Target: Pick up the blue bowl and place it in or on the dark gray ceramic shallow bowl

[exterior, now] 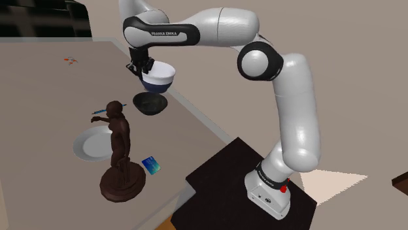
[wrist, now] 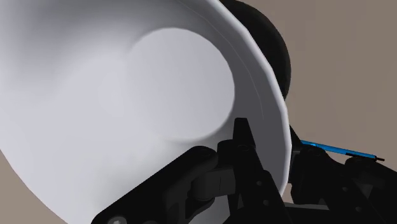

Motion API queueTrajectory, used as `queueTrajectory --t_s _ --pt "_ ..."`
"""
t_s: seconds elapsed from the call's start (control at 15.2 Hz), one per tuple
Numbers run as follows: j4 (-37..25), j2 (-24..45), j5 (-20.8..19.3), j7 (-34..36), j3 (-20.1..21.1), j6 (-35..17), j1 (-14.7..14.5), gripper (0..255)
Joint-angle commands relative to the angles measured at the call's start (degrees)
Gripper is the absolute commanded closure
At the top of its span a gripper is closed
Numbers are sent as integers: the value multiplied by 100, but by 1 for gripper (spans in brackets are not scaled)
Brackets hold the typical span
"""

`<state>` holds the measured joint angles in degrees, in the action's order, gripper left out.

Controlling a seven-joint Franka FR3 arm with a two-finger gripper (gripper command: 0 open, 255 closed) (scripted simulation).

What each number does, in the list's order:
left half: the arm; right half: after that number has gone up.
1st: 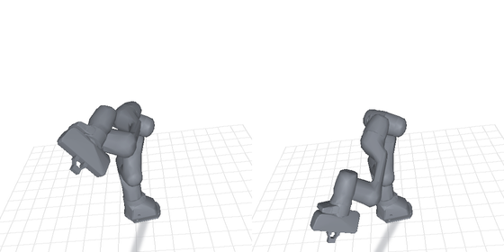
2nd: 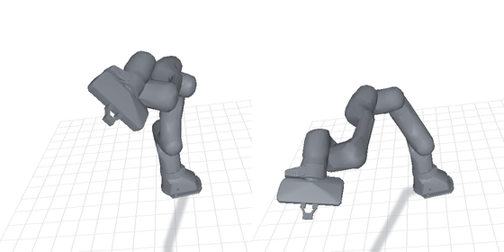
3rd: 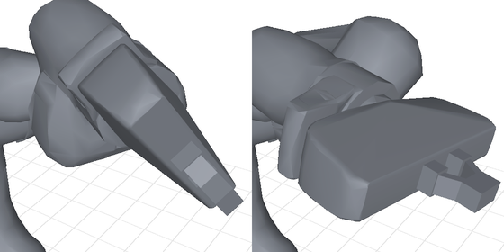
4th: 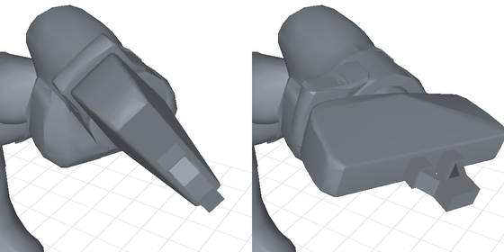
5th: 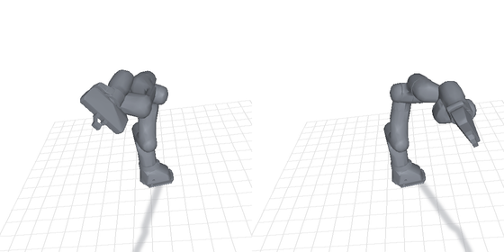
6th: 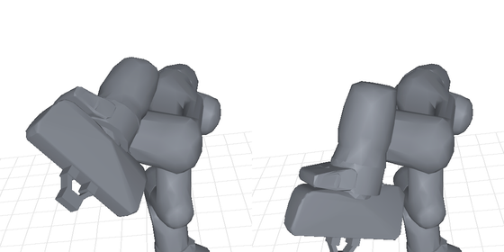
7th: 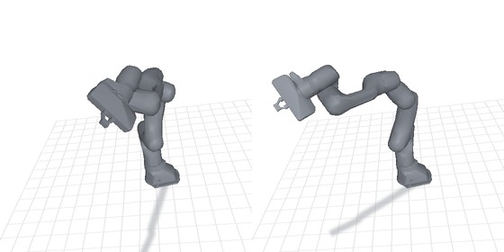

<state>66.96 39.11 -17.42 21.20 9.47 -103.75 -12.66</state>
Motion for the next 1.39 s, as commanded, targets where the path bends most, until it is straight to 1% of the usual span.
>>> queueTrajectory --t_s 0.0,0.66,1.25,1.32 --pt "-1179 637 -29 -19 -21 542 -215 255" --pt "-528 705 -73 136 -39 -157 -163 255" --pt "-187 907 -131 257 -69 -686 -145 255" --pt "-186 906 -131 257 -69 -686 -145 255"
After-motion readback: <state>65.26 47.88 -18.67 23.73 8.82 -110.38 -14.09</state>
